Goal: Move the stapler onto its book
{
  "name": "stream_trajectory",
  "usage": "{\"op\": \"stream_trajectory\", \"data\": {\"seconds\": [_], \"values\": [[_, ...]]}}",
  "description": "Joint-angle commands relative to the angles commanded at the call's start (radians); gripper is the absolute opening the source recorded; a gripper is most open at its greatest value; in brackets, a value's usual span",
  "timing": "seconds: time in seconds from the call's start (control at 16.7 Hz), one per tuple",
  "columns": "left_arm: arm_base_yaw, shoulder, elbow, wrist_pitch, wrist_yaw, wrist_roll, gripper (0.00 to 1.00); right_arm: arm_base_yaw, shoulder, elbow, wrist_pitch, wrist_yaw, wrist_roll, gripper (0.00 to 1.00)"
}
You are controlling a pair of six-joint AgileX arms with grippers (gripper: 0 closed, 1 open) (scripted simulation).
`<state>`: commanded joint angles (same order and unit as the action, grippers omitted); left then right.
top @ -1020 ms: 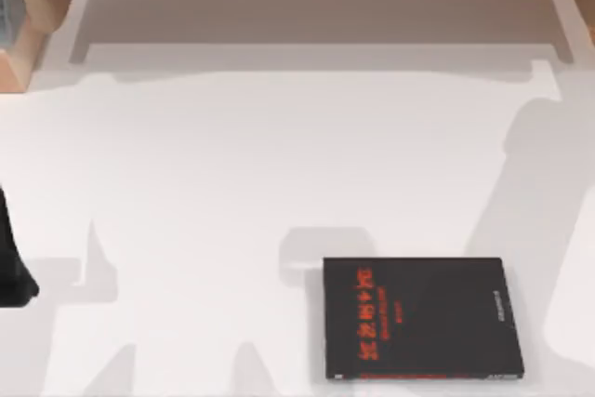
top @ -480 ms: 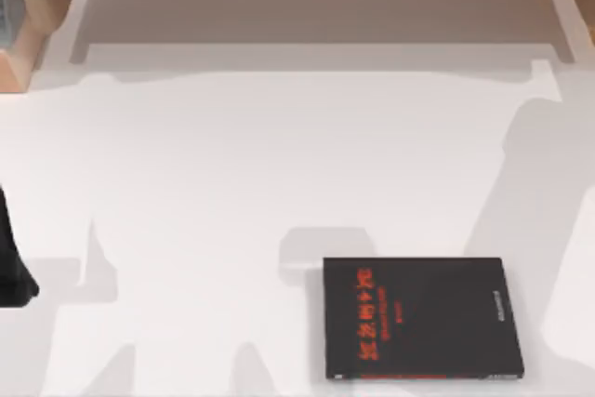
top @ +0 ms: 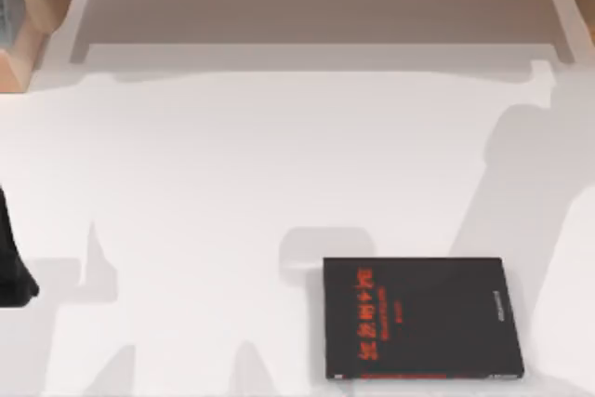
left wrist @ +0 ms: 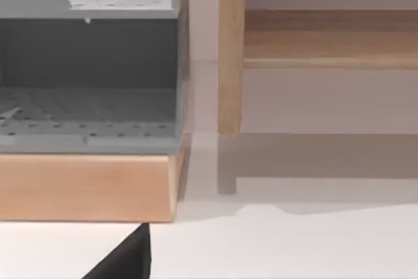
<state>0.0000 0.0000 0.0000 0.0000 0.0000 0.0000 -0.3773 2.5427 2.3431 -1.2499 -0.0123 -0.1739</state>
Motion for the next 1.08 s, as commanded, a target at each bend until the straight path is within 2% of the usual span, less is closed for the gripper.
{"op": "stream_trajectory", "data": {"seconds": [0.3,0.54,0.78,1.08], "values": [[0.000,0.000,0.000,0.000,0.000,0.000,1.00,0.015,-0.205,-0.149,0.060,0.009,0.105,0.00],[0.000,0.000,0.000,0.000,0.000,0.000,1.00,0.105,-0.406,-0.302,0.134,0.016,0.236,0.00],[0.000,0.000,0.000,0.000,0.000,0.000,1.00,0.265,-0.579,-0.491,0.197,0.025,0.389,0.00],[0.000,0.000,0.000,0.000,0.000,0.000,1.00,0.534,-0.718,-0.748,0.257,0.035,0.585,0.00]]}}
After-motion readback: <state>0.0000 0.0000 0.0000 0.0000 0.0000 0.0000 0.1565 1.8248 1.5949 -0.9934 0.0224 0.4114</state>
